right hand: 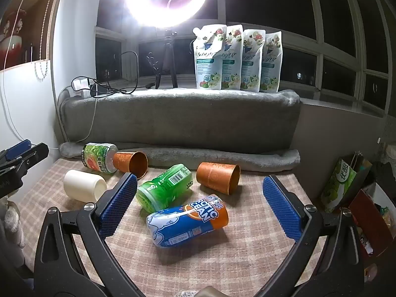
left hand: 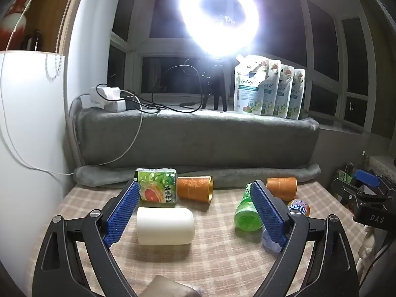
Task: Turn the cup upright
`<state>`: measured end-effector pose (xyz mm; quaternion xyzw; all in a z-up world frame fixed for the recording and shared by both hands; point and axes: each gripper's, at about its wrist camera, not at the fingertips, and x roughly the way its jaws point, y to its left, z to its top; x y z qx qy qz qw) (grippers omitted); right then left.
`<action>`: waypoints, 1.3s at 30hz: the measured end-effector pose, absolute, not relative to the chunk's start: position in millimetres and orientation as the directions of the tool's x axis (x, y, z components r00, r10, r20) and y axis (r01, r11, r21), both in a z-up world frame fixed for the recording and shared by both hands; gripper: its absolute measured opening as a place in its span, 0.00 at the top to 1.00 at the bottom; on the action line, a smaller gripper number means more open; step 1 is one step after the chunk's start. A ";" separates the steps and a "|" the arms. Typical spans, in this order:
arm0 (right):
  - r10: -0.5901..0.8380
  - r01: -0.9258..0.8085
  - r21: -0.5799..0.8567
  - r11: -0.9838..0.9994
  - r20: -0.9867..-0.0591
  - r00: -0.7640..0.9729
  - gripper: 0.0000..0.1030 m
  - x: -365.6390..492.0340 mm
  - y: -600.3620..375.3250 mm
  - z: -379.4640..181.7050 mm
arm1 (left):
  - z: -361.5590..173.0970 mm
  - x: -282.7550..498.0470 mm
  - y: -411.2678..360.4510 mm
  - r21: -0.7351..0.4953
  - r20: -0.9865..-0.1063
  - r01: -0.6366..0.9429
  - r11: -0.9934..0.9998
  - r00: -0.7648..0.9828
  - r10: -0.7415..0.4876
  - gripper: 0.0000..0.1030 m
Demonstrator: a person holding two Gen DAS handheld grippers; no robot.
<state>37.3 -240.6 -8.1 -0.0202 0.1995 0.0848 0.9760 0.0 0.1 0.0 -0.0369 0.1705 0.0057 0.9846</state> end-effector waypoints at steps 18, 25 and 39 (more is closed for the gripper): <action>0.178 -0.197 -0.007 0.980 -0.394 0.902 0.00 42.3 -230.6 -13.4 | -4.1 -2.1 7.6 -0.080 -0.353 -0.042 0.996 0.936 0.011 0.12; 0.181 -0.200 -0.005 0.980 -0.395 0.901 0.00 42.3 -230.6 -12.6 | -4.8 -2.7 7.9 -0.079 -0.352 -0.042 0.996 0.936 0.011 0.12; 0.184 -0.202 -0.005 0.979 -0.397 0.899 0.00 42.5 -229.2 -13.6 | -4.9 -2.9 8.8 -0.079 -0.352 -0.042 0.996 0.936 0.012 0.12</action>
